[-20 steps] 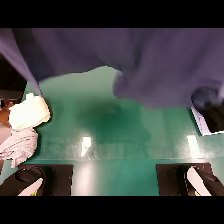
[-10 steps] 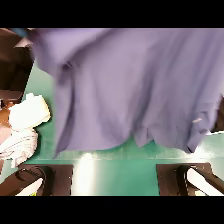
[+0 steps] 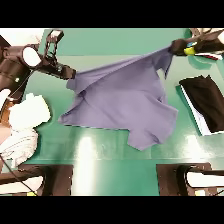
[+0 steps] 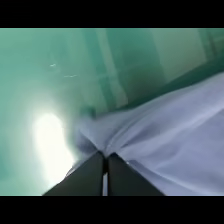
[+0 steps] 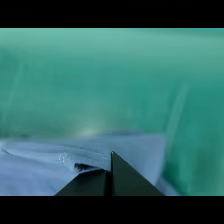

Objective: Fold the shirts.

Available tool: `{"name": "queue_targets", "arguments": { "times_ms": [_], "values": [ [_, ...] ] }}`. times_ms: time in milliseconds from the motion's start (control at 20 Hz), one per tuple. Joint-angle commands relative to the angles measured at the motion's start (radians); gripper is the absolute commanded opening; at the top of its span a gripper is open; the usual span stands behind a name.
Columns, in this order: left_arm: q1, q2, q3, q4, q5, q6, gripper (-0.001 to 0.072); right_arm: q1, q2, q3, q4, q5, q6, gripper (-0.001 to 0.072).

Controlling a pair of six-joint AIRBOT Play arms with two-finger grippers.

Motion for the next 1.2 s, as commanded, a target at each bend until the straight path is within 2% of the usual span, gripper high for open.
{"name": "queue_targets", "arguments": {
  "times_ms": [0, 50, 100, 250, 350, 450, 600, 800, 950, 1150],
  "values": [
    [0.079, -0.073, -0.011, -0.043, 0.042, -0.017, 0.0237, 0.030, -0.097, -0.018, -0.017, -0.090, 0.013, 0.0123],
    [0.094, -0.073, -0.006, -0.041, 0.039, -0.018, 0.0536, 0.021, -0.103, -0.018, -0.017, -0.087, 0.013, 0.0410],
    [0.113, -0.072, 0.007, -0.040, 0.012, -0.016, 0.0542, 0.010, -0.102, -0.017, -0.001, -0.073, 0.012, 0.0487],
    [0.183, -0.068, 0.072, -0.041, -0.186, 0.036, 0.0544, -0.040, -0.057, -0.018, 0.031, 0.052, 0.008, 0.0478],
    [0.234, -0.054, 0.069, -0.066, -0.341, 0.088, 0.0543, -0.063, -0.014, -0.019, 0.032, 0.195, -0.052, 0.0427],
    [0.281, -0.036, -0.005, -0.139, -0.412, 0.126, 0.0543, -0.065, 0.026, -0.032, 0.032, 0.315, -0.094, 0.0427],
    [0.302, 0.008, -0.216, -0.166, -0.405, 0.155, 0.0544, -0.051, 0.131, -0.167, 0.032, 0.331, -0.108, 0.0428],
    [0.302, 0.068, -0.426, -0.174, -0.326, 0.167, 0.0545, -0.034, 0.284, -0.395, 0.033, 0.245, -0.109, 0.0428],
    [0.302, 0.075, -0.486, -0.188, -0.314, 0.205, 0.0544, -0.037, 0.366, -0.506, 0.032, 0.216, -0.109, 0.0428],
    [0.299, 0.074, -0.542, -0.200, -0.278, 0.211, 0.0542, -0.038, 0.447, -0.597, 0.032, 0.213, -0.109, 0.0428]
  ]
}}
